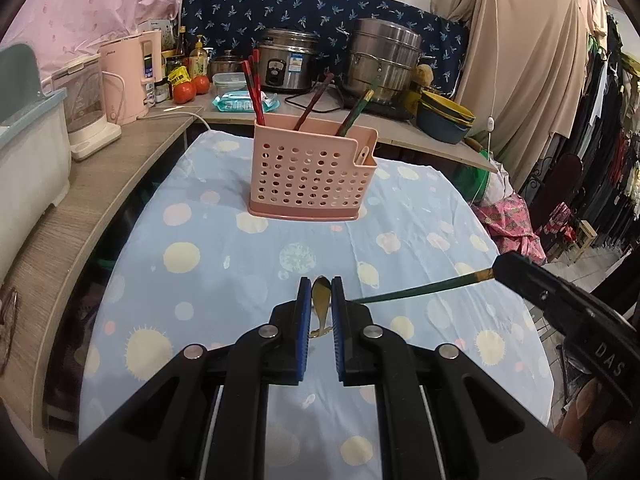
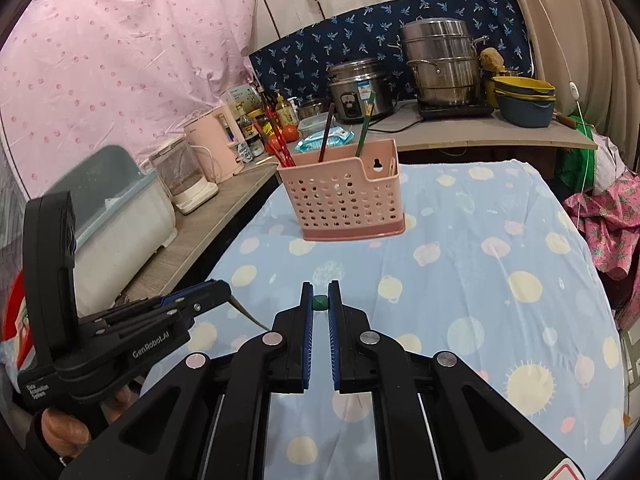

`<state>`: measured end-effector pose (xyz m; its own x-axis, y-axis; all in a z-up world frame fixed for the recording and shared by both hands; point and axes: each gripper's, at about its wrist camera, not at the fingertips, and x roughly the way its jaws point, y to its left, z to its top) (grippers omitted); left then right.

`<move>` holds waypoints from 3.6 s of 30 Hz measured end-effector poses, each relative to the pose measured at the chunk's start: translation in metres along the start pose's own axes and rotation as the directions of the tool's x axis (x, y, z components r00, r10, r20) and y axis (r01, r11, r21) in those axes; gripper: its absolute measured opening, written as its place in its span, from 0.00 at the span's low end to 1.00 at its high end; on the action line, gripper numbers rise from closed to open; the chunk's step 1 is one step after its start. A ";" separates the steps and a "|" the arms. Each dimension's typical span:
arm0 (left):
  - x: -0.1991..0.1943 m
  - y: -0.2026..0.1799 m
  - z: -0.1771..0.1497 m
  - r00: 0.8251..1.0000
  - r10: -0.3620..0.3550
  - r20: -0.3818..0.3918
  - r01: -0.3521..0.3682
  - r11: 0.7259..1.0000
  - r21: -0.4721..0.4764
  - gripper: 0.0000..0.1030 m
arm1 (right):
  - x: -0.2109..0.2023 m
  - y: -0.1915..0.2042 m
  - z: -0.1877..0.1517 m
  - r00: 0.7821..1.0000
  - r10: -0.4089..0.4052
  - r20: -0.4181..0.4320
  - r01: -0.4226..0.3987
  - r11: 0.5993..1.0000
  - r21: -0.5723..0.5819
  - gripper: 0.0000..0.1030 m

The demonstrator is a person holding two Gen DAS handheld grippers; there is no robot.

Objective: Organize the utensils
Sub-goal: 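Lift the green chopstick with the right tool toward the pink basket, then grasp the gold spoon by its handle with the left tool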

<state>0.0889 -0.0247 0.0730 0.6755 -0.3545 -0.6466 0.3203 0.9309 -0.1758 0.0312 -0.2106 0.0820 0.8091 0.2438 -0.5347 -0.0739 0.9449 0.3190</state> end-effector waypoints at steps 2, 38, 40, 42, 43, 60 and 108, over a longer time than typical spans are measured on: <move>-0.002 0.001 0.008 1.000 -0.002 0.012 0.002 1.000 0.004 0.09 | 0.001 0.000 0.014 1.000 0.000 0.021 0.000 1.000 0.000 0.07; 0.111 0.003 -0.006 0.980 -0.016 -0.201 0.002 0.997 -0.073 0.20 | 0.015 -0.047 0.097 0.981 -0.096 0.168 0.082 0.993 0.085 0.07; 0.123 0.001 -0.018 0.970 -0.018 -0.243 -0.002 0.997 -0.084 0.20 | 0.013 -0.055 0.090 0.982 -0.106 0.154 0.091 0.991 0.099 0.07; 0.130 0.000 -0.031 0.962 -0.017 -0.274 -0.006 0.997 -0.083 0.20 | 0.011 -0.061 0.085 0.983 -0.114 0.146 0.098 0.989 0.110 0.07; 0.132 0.000 -0.036 0.959 -0.014 -0.283 -0.009 0.997 -0.081 0.20 | 0.011 -0.064 0.083 0.983 -0.117 0.143 0.101 0.988 0.116 0.07; 0.155 0.040 -0.029 0.958 0.086 -0.273 -0.102 0.994 -0.046 0.20 | 0.018 -0.068 0.067 0.988 -0.107 0.109 0.091 0.986 0.141 0.07; 0.083 0.016 -0.079 0.969 0.032 -0.246 -0.043 0.998 -0.041 0.10 | 0.007 -0.035 0.042 0.996 -0.046 0.079 0.038 0.994 0.105 0.07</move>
<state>0.0978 -0.0328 -0.0421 0.5009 -0.2923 -0.8146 0.2639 0.9480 -0.1779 0.0636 -0.2509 0.1000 0.8554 0.1820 -0.4850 0.0183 0.9251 0.3793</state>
